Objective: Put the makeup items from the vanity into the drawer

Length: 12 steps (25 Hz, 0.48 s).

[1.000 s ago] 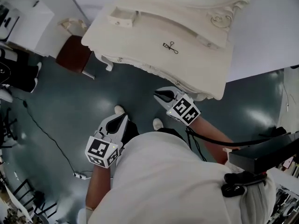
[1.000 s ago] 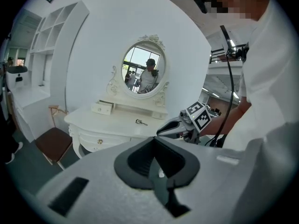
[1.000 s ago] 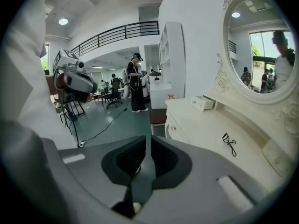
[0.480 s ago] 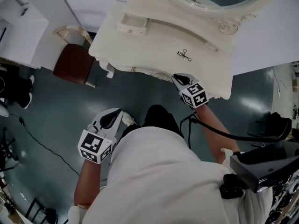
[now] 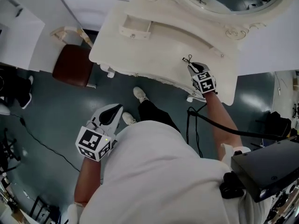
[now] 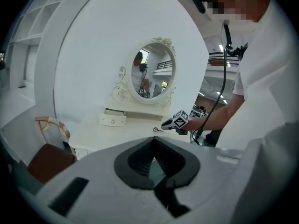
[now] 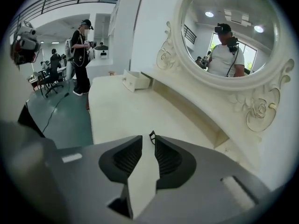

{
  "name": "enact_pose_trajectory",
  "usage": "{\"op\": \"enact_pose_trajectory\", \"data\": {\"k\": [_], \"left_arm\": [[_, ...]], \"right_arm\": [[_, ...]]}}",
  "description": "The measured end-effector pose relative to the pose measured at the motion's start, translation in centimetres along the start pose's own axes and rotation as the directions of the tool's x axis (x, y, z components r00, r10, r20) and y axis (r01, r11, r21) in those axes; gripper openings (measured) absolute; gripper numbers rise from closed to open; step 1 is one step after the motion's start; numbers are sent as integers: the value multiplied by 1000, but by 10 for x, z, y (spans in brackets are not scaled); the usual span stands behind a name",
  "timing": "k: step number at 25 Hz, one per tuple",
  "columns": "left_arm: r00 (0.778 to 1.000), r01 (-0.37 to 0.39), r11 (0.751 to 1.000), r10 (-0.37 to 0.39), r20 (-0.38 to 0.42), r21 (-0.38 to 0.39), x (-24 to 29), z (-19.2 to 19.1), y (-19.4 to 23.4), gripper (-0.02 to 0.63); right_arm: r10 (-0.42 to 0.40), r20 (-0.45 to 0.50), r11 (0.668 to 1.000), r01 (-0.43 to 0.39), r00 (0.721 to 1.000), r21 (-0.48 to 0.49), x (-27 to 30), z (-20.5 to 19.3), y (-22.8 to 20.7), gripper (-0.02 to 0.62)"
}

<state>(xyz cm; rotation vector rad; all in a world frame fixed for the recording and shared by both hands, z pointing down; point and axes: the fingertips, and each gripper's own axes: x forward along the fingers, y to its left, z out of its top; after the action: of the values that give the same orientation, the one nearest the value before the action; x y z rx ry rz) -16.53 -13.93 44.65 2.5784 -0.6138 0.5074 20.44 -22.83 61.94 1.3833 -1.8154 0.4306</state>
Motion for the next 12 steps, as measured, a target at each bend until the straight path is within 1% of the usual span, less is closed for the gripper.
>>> {"op": "enact_pose_trajectory", "data": {"k": [2,5,8,10,12], "left_arm": [[1000,-1,1000,2,-10,3,12,12,8,3],[1000,-12,1000,12,-18,3,32,31,23,3],[1000,-17,1000,17,-20,-3,54,47,34,3],[1000,-12,1000,12,-25,2,67,55,39,3],[1000,-8,1000,8,-30,7,77,62,43,3]], "right_arm": [[5,-36,999,-6,999,-38,15,-1,-13,89],[31,-91,993,-41,995,-109,37,-7,-21,94],[48,-119,983,-68,992,-172,54,-8,-27,92],[58,-133,978,-84,989,-193,61,-9,-28,80],[63,-137,975,-90,989,-201,67,-8,-29,37]]}}
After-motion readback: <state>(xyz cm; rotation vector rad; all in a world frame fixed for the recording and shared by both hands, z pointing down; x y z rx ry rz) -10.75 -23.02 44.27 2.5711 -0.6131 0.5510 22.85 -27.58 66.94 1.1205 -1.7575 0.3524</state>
